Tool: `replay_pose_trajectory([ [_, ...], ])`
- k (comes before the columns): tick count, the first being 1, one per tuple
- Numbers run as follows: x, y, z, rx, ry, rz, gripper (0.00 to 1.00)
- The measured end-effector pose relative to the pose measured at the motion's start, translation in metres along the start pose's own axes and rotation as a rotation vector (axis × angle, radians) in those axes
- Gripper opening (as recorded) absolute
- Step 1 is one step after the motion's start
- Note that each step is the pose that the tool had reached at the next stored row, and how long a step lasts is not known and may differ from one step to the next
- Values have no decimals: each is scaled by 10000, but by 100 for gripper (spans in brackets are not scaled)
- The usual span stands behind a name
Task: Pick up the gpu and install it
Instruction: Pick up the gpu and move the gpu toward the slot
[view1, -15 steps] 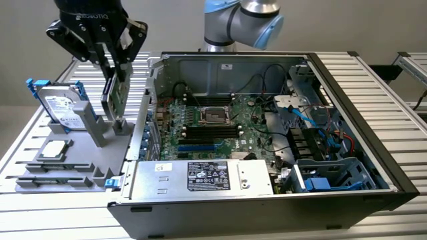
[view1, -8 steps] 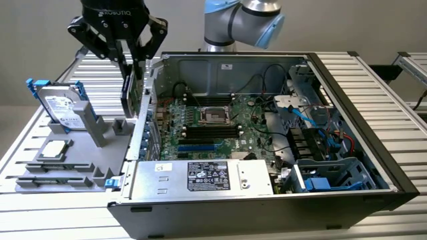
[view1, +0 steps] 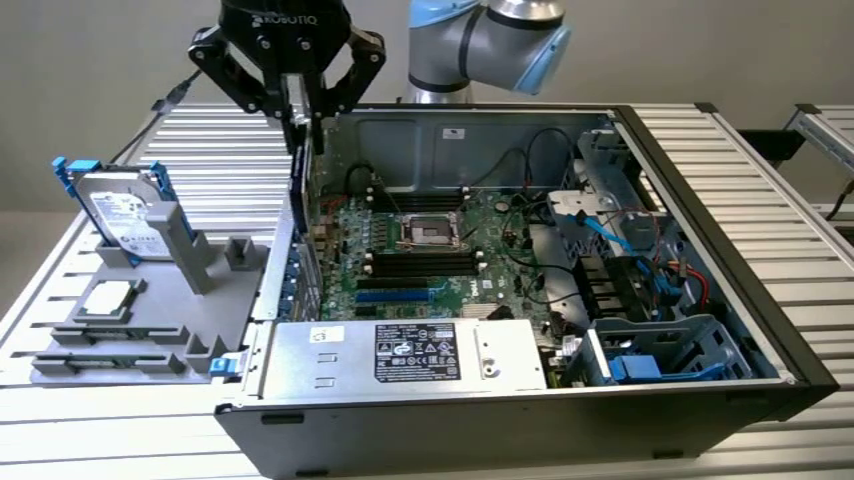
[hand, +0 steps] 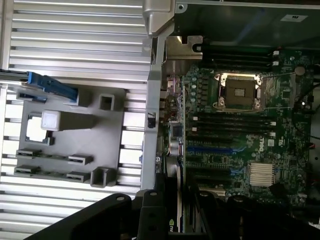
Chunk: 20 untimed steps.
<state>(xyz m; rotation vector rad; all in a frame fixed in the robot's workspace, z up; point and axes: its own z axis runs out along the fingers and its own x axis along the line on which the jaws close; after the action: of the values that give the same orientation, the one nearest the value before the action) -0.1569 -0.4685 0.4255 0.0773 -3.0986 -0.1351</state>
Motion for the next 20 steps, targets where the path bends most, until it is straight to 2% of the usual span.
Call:
replay_pose_trajectory([
  [10,-457,-3,2,0,2,-3,27],
  [16,-723,118,84,10,3,-3,27],
  [20,-835,203,128,11,3,-2,27],
])
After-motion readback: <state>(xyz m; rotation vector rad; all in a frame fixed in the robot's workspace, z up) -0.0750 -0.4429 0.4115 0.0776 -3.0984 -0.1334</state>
